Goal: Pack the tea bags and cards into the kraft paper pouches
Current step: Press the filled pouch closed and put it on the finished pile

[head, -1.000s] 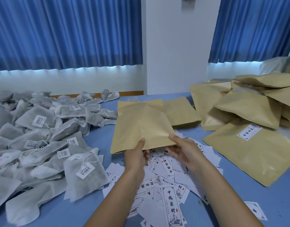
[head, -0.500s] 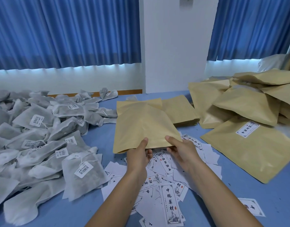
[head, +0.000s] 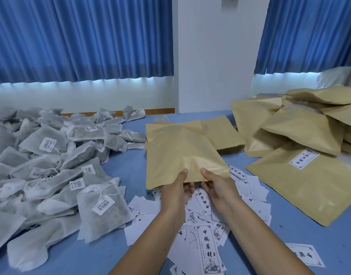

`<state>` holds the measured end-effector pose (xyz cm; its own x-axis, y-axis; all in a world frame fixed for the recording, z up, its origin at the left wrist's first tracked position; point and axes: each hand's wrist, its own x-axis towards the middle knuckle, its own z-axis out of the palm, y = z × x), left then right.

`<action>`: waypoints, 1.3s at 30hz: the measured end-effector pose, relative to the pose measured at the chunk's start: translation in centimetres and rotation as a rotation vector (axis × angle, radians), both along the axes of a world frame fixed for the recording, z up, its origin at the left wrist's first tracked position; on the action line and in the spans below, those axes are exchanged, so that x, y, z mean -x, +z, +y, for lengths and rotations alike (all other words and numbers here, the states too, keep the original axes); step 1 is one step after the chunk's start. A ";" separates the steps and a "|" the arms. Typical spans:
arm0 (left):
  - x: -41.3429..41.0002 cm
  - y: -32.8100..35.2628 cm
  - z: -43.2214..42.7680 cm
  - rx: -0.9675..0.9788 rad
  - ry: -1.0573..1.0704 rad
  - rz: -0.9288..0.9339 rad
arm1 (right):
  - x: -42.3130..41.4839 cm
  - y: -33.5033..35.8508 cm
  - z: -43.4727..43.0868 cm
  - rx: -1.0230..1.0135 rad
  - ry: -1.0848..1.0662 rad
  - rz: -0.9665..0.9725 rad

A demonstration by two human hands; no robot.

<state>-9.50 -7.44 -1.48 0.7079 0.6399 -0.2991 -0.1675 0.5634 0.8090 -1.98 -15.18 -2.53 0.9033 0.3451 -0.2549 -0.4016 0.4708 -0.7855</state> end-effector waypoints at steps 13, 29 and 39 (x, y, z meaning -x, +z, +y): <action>0.2 -0.1 1.2 -0.029 0.080 0.077 | -1.0 0.1 -0.8 0.044 -0.030 -0.005; 0.1 -0.5 1.8 -0.160 0.058 0.161 | -1.1 -0.1 -1.0 0.094 -0.004 -0.073; 0.1 -0.8 1.5 -0.312 0.021 0.205 | -0.7 -0.2 -0.6 0.063 0.044 -0.105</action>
